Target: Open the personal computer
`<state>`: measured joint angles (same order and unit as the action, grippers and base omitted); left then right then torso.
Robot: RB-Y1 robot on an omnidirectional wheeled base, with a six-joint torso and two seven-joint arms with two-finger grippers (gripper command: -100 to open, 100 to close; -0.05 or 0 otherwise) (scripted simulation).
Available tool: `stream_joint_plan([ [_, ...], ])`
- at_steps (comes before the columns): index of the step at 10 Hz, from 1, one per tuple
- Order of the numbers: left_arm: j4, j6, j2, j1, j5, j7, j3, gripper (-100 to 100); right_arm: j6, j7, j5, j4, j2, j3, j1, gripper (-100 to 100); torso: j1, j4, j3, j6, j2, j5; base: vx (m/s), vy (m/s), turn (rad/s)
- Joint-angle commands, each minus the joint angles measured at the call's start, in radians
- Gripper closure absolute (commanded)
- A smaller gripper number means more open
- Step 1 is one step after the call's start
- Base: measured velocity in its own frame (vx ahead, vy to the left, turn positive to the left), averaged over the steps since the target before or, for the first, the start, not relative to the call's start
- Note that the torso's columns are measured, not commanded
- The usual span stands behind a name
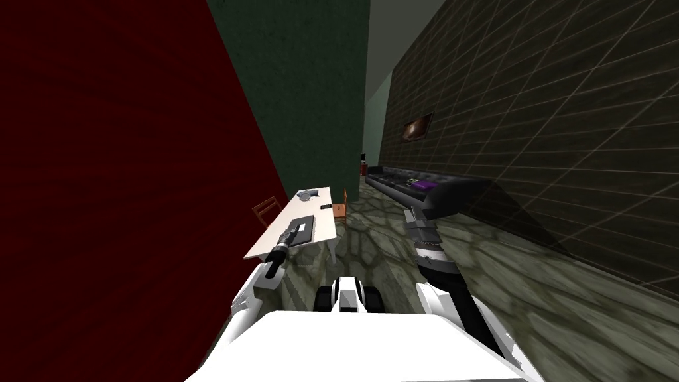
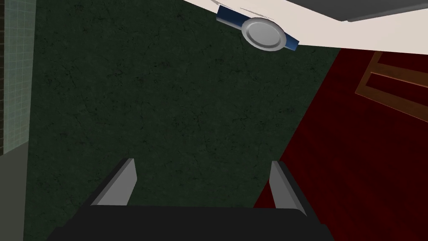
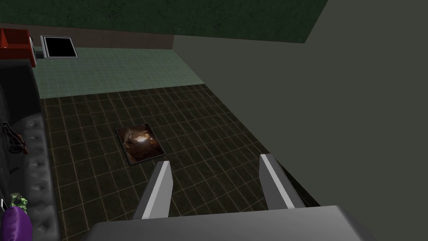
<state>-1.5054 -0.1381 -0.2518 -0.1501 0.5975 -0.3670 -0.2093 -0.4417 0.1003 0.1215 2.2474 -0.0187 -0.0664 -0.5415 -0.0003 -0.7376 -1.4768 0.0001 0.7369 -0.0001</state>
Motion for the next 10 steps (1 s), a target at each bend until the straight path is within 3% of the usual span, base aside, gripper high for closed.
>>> stream_joint_plan([
  [1, -0.024, 0.069, -0.042, 0.021, -0.006, 0.036, 0.014, -100, 0.0, 0.0, 0.0, 0.0, 0.0, 0.0, 0.0, 0, 0.0, 0.0, 0.001, 0.0, 0.001, 0.0, -0.075, -0.01, -0.074],
  [2, -0.033, 0.094, -0.058, 0.029, -0.008, 0.049, 0.019, -100, 0.0, 0.0, 0.0, 0.0, 0.0, 0.0, 0.0, 0, 0.0, 0.0, 0.001, 0.0, 0.001, 0.0, -0.064, -0.018, -0.09],
  [4, -0.025, 0.081, -0.048, 0.029, -0.005, 0.041, 0.014, -100, 0.0, 0.0, 0.0, 0.0, 0.0, 0.0, 0.0, 0, 0.001, 0.0, 0.0, 0.0, 0.0, 0.0, -0.026, -0.006, -0.01],
  [5, -0.026, 0.084, -0.049, 0.029, -0.005, 0.043, 0.015, 0, 0.0, 0.0, 0.0, 0.0, 0.0, 0.0, 0.0, 0, 0.001, 0.0, -0.001, 0.0, -0.001, 0.0, 0.0, 0.0, 0.0],
  [10, -0.026, 0.084, -0.049, 0.029, -0.005, 0.043, 0.015, 0, 0.0, 0.0, 0.0, 0.0, 0.0, 0.0, 0.0, 0, 0.0, 0.0, 0.001, 0.0, 0.001, 0.0, 0.0, 0.0, 0.0],
])
